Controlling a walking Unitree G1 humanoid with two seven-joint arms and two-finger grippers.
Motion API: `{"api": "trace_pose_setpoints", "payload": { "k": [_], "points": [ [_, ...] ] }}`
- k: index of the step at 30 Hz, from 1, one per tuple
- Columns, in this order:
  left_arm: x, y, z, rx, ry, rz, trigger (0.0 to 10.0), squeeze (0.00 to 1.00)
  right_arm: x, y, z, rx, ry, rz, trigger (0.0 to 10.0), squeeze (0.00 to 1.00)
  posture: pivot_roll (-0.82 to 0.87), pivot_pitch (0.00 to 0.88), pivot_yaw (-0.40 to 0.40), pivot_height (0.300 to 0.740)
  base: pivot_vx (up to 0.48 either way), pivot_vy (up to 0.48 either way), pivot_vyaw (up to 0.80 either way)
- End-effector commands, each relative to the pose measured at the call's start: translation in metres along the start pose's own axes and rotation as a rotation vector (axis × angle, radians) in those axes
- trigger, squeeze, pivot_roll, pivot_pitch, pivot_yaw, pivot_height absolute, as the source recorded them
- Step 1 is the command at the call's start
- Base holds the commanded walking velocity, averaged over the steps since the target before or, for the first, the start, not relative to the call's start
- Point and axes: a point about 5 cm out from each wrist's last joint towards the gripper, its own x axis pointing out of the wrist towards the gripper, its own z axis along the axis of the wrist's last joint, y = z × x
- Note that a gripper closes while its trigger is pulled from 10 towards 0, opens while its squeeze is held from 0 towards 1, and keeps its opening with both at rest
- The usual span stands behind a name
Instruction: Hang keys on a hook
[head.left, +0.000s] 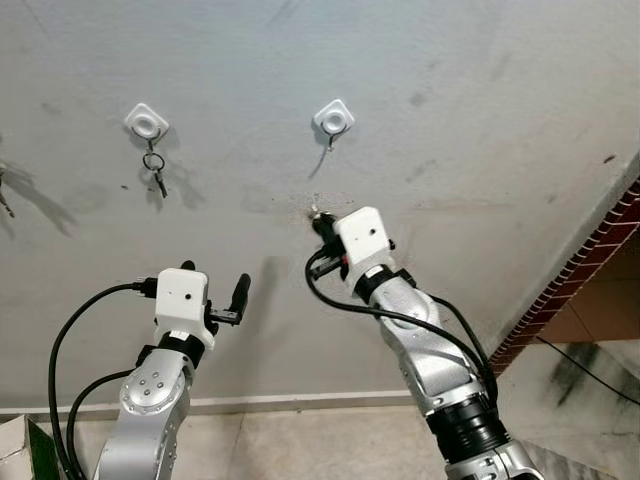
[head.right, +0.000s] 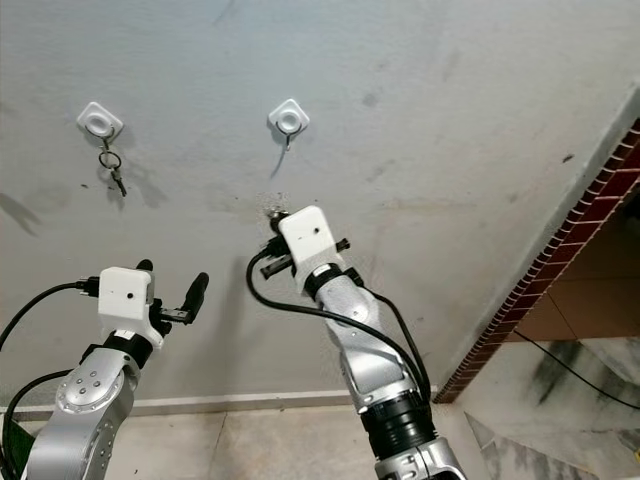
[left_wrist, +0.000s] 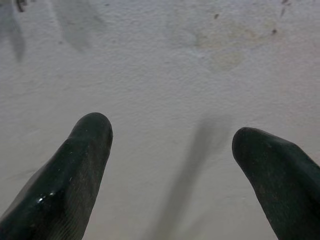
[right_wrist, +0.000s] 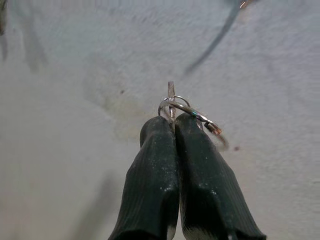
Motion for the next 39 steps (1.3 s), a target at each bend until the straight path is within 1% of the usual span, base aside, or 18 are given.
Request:
{"api": "trace_pose_setpoints", "payload": {
  "k": [1,13,14,18,22,24,31,33,39],
  "points": [
    [0.000,0.001,0.002,0.013,-0.002,0.003,10.0,0.00,0.005,-0.003,0.023,0.008,-0.094,-0.017,10.0,0.00,0.12,0.000,-0.012,0.740,0.000,0.000,0.00],
    [0.000,-0.001,0.003,0.024,-0.007,-0.014,10.0,0.00,0.011,-0.009,0.038,0.009,-0.152,-0.051,10.0,0.00,0.12,0.000,-0.008,0.740,0.000,0.000,0.00],
    [0.000,-0.004,0.004,0.043,-0.017,-0.033,10.0,0.00,0.013,-0.010,0.041,0.009,-0.159,-0.056,10.0,0.00,0.12,0.000,-0.007,0.740,0.000,0.000,0.00],
    [0.000,-0.012,0.009,0.068,-0.051,-0.086,10.0,0.00,0.015,-0.012,0.044,0.008,-0.169,-0.064,10.0,0.00,0.12,0.000,-0.008,0.740,0.000,0.000,0.00],
    [-0.001,-0.018,0.018,0.104,-0.106,-0.144,10.0,0.00,0.017,-0.012,0.045,0.006,-0.173,-0.067,10.0,0.00,0.12,0.000,-0.010,0.740,0.000,0.000,0.00],
    [0.000,-0.020,0.021,0.107,-0.129,-0.165,10.0,0.00,0.018,-0.012,0.045,0.006,-0.173,-0.068,10.0,0.00,0.12,0.000,-0.009,0.740,0.000,0.000,0.00],
    [0.000,-0.021,0.025,0.093,-0.150,-0.170,10.0,0.00,0.020,-0.011,0.048,0.012,-0.188,-0.071,10.0,0.00,0.12,0.000,-0.009,0.740,0.000,0.000,0.00],
    [0.001,-0.023,0.024,0.106,-0.151,-0.178,10.0,0.00,0.022,-0.008,0.051,0.042,-0.203,-0.041,10.0,0.00,0.12,0.000,-0.010,0.740,0.000,0.000,0.00],
    [0.001,-0.029,0.023,0.106,-0.149,-0.193,10.0,0.00,0.031,-0.003,0.065,0.052,-0.243,-0.022,10.0,0.00,0.12,0.000,-0.012,0.740,0.000,0.000,0.00]
  ]
}}
